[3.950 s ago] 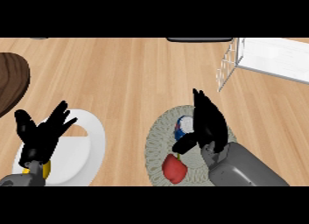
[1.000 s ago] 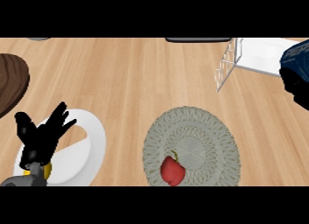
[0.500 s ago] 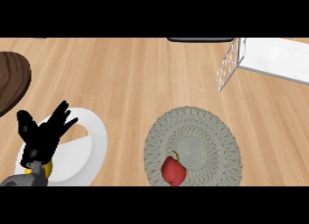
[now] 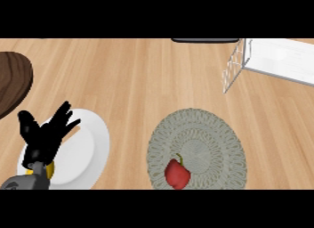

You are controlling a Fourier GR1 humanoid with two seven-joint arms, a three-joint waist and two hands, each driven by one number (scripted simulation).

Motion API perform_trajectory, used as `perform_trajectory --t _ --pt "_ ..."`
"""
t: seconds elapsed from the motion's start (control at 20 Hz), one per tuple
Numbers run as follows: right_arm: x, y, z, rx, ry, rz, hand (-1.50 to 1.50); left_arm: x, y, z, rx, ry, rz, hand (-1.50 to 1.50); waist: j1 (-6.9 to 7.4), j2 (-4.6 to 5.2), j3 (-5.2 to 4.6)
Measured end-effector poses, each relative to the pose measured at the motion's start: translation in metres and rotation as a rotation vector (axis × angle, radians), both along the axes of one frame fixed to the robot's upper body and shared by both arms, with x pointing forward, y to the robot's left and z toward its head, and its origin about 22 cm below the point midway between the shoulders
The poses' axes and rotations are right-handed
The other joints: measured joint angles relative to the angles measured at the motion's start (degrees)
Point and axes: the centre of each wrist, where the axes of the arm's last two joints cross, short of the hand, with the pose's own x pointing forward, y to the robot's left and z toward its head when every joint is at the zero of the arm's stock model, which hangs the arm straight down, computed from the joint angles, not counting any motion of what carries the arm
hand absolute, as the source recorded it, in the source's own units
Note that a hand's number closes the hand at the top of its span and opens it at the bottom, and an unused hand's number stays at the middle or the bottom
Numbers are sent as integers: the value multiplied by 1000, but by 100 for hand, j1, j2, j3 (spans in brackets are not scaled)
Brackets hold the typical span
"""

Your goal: Pick the can from the placemat and place it in the tiered shelf

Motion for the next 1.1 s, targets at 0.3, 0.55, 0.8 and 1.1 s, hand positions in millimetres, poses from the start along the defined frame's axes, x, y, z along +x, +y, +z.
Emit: perform_trajectory --t 0.3,0.55,0.8,1.1 --pt "27 -24 -11 -44 43 12 150 2 2 0 6 -3 -6 0 27 16 -3" --pt "48 -32 -24 -57 39 0 150 3 -3 2 8 4 -1 0 44 17 -3" --pt "67 -42 -37 -74 34 -10 150 4 -4 2 3 -4 -8 0 69 28 -4" --pt "82 -46 -47 -77 -1 10 150 1 -7 2 -6 -8 -16 0 63 27 -6"
